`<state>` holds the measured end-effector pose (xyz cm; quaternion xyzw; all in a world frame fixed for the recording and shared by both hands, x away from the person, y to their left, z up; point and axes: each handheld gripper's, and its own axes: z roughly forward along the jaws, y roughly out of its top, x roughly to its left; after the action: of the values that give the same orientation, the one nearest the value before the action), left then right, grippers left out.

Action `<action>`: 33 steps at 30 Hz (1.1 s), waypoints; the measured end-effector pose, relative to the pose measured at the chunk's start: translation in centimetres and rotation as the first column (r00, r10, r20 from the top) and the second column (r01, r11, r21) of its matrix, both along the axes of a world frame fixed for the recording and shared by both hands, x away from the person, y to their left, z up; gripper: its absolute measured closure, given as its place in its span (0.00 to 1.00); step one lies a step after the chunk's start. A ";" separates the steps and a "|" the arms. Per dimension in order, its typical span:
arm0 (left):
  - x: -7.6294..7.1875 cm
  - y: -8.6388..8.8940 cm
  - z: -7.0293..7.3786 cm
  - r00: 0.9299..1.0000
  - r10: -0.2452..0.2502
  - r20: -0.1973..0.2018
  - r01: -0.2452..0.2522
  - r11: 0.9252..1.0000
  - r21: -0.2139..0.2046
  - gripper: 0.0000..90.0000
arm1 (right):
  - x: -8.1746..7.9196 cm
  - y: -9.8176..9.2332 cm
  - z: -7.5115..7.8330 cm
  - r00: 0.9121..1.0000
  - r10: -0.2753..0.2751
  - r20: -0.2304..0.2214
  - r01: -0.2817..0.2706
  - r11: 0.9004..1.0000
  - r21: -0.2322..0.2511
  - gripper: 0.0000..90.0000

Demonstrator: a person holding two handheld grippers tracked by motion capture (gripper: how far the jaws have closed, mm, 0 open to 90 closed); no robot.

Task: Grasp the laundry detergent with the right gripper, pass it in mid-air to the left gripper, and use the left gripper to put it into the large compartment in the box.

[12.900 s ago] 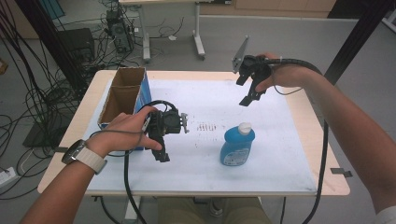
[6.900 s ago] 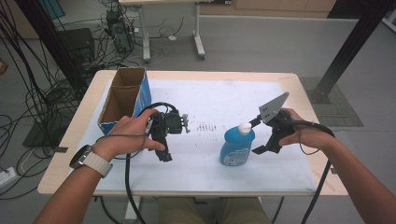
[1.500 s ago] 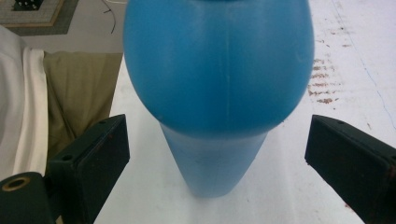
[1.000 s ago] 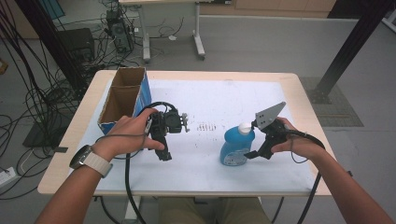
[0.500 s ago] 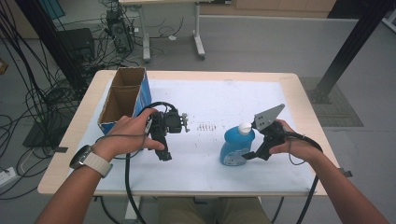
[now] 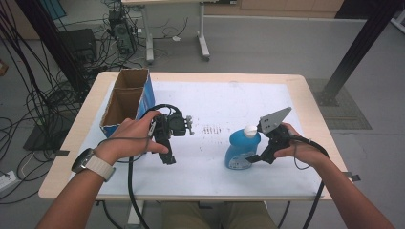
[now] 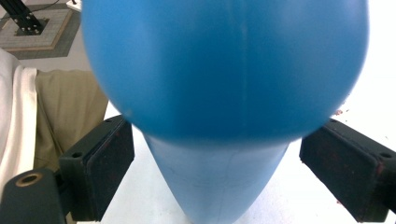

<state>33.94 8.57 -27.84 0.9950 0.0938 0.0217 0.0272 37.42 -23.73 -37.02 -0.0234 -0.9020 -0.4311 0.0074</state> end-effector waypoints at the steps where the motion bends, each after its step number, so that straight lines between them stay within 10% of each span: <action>1: 0.0 0.0 0.0 1.000 0.000 0.000 0.000 1.000 0.000 0.10 | 0.0 0.0 -0.1 1.000 0.000 0.000 0.000 1.000 0.003 0.11; 33: 0.0 -0.1 -0.1 1.000 -0.002 0.000 0.002 1.000 0.003 0.10 | -0.1 0.5 -1.5 1.000 -0.008 0.003 0.008 0.997 0.076 0.19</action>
<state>33.97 8.45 -27.91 0.9951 0.0929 0.0216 0.0256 37.33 -23.22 -38.47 -0.0260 -0.8849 -0.4651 0.0053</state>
